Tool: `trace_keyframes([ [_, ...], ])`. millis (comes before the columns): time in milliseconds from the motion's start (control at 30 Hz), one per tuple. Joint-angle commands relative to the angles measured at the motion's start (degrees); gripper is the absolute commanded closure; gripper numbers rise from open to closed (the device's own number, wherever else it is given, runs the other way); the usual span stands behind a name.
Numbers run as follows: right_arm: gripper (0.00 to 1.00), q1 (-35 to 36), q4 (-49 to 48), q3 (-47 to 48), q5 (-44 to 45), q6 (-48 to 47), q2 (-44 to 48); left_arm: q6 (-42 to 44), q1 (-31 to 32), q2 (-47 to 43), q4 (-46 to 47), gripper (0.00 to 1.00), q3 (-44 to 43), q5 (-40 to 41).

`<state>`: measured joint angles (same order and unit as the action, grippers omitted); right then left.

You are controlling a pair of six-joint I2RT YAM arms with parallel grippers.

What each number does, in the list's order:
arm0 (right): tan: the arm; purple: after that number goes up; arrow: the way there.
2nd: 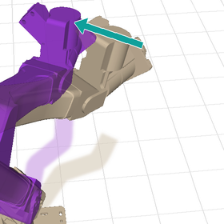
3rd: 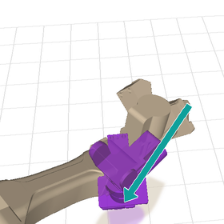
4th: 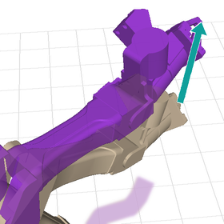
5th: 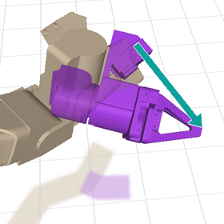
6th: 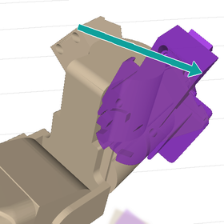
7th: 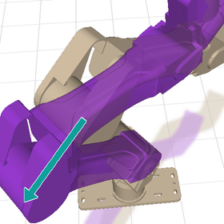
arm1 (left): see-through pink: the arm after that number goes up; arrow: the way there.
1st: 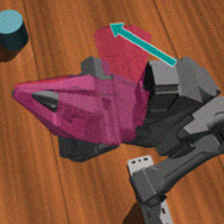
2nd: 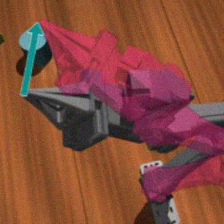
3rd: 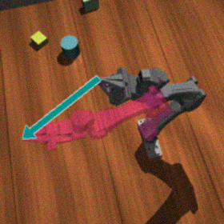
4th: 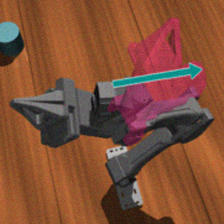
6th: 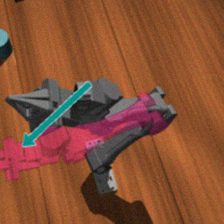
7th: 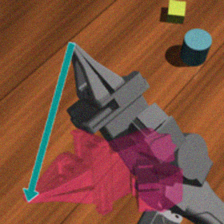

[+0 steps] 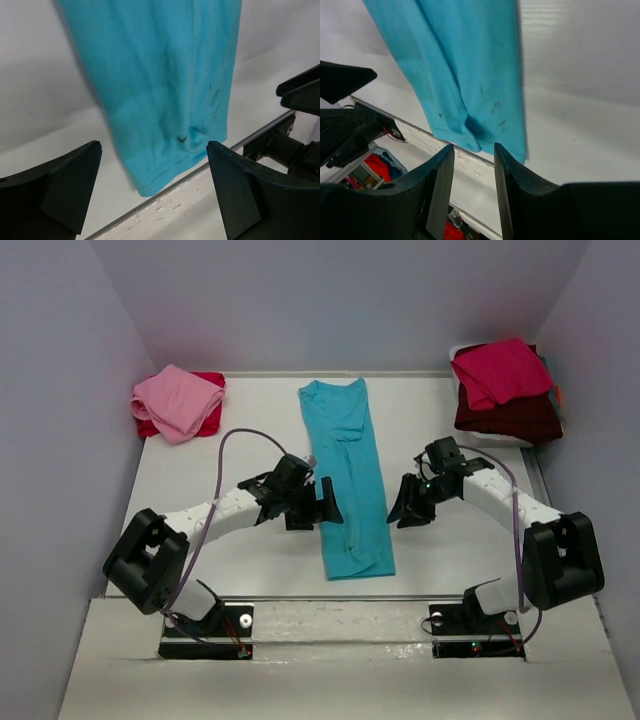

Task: Fold and stack the t-shirts
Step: Grab the bottom of the folded rectangular tshirt with both arms

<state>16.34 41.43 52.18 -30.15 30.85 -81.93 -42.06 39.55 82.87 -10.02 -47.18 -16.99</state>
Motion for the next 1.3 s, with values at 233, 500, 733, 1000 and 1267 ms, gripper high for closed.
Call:
trace_keyframes([
  [233, 0.59, 7.5, -8.1, -14.3, -9.4, 6.6, 5.8, -5.7, 1.0, -8.1, 4.2, 0.01, 8.5, -3.0],
  [500, 0.59, 14.3, -15.5, -17.1, -9.4, 14.1, 5.1, -4.3, 1.0, -8.3, 3.1, 0.01, 9.4, -3.1],
  [733, 0.59, 14.9, -18.0, -15.5, -6.6, 14.8, 3.4, -3.1, 1.0, -7.8, 2.6, 0.02, 9.2, -3.7],
  [1000, 0.59, 16.0, -22.8, -16.7, -7.4, 16.5, 0.7, -2.1, 1.0, -7.4, 1.8, 0.02, 8.6, -3.9],
  [1267, 0.6, 16.5, -22.9, -16.1, -5.9, 16.1, -0.8, -1.7, 1.0, -6.4, 2.3, 0.02, 8.5, -4.5],
])
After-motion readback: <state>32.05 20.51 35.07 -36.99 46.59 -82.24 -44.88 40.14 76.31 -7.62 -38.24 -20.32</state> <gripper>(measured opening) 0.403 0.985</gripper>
